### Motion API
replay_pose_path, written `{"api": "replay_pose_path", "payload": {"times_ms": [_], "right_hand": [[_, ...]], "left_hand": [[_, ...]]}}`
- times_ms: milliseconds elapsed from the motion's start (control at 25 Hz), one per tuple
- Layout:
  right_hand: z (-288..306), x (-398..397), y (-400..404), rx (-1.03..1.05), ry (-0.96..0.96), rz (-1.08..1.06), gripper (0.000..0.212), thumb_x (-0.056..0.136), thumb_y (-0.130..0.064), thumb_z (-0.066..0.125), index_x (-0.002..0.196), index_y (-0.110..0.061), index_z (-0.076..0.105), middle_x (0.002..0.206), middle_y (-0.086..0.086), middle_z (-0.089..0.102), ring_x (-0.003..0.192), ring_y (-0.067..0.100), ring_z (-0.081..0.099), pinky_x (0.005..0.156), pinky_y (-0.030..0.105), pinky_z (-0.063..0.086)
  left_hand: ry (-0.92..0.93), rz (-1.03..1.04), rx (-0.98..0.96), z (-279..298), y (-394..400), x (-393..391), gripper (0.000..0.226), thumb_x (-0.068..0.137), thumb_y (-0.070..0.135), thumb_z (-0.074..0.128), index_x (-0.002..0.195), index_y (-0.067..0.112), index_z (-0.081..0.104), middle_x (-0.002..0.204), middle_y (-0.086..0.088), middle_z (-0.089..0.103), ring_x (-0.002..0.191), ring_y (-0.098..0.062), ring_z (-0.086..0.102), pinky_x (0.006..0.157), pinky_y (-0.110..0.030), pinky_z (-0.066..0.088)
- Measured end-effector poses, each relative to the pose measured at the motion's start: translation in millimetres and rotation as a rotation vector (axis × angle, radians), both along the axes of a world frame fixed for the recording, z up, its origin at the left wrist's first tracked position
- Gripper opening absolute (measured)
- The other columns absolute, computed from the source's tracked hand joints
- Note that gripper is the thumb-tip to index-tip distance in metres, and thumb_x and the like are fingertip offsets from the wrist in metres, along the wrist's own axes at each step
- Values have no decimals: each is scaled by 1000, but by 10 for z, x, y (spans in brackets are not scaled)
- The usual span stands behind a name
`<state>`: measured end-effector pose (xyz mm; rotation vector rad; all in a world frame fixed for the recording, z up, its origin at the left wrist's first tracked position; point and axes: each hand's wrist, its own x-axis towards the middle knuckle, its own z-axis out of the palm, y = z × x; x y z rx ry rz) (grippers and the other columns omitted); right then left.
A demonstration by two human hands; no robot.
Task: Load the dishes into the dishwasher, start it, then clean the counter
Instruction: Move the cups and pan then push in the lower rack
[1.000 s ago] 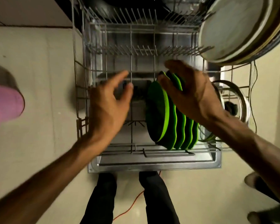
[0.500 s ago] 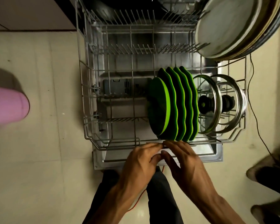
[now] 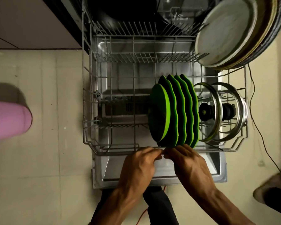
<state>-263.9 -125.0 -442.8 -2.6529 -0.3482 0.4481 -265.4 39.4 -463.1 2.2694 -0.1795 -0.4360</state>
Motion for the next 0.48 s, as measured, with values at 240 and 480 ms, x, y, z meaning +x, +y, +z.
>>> {"api": "replay_pose_path", "payload": {"times_ms": [240,480], "right_hand": [[-153,867,53,95,-148,-109,26,78,4,66,91,-17,76,81,1,69,76,26,60,56,38,53],[-211,1945,119,121,-286,-133,30,78,6,64,91,-18,77,84,4,71,77,29,57,62,36,50]], "left_hand": [[-78,46,1,62,33,948,19,84,7,66,98,16,75,89,0,74,77,-19,70,66,-28,59],[-167,133,138,17,-48,2017,27,85,3,59,99,19,76,89,-3,75,80,-25,69,67,-38,57]]}}
